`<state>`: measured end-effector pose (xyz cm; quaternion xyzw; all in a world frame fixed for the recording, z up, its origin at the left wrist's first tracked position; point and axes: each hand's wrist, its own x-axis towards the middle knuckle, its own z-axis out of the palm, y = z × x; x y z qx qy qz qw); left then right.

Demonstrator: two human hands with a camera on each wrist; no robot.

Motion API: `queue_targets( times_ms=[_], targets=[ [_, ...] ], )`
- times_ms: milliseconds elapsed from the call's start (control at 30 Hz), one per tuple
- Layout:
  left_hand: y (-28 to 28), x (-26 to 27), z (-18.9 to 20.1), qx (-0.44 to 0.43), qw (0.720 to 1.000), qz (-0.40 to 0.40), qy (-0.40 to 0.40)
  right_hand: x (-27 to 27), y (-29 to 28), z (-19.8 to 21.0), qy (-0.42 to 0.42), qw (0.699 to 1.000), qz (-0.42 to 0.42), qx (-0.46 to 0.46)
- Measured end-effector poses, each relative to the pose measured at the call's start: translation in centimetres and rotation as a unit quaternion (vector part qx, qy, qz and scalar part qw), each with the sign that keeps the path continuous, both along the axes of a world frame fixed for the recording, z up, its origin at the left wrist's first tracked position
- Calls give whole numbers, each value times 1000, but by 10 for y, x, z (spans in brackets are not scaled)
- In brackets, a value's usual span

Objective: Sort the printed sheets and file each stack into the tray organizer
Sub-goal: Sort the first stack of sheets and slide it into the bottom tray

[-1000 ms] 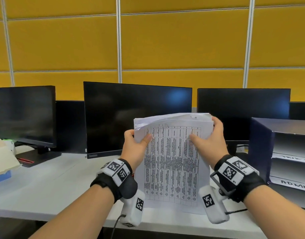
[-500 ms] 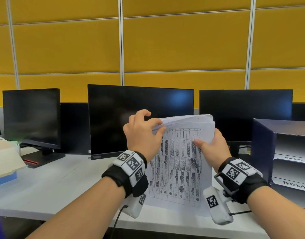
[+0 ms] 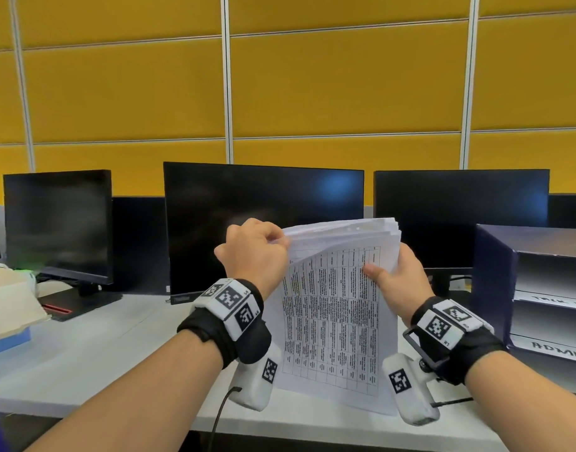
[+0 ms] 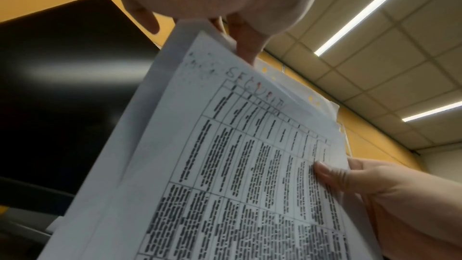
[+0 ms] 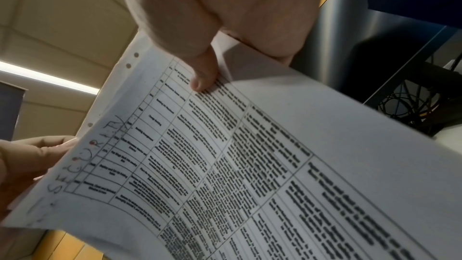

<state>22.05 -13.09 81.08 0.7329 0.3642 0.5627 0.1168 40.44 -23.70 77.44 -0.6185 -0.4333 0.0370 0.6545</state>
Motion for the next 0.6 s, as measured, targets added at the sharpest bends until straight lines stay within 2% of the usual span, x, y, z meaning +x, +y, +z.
queue_targets(
  times_ms=[100,300,400,600],
  targets=[
    [0,-5,-2,1,1000,1,-25,0,0,0,5,1000,2,1],
    [13,-10,-12,14,993,-71,-91,1,0,-1,6,1000,-3,-1],
    [19,-14,-17,31,991,-64,-115,4,2,-2,9,1000,-9,1],
    [28,-24,-27,-24,987,-58,-150,6,4,-3,17,1000,-7,-2]
  ],
)
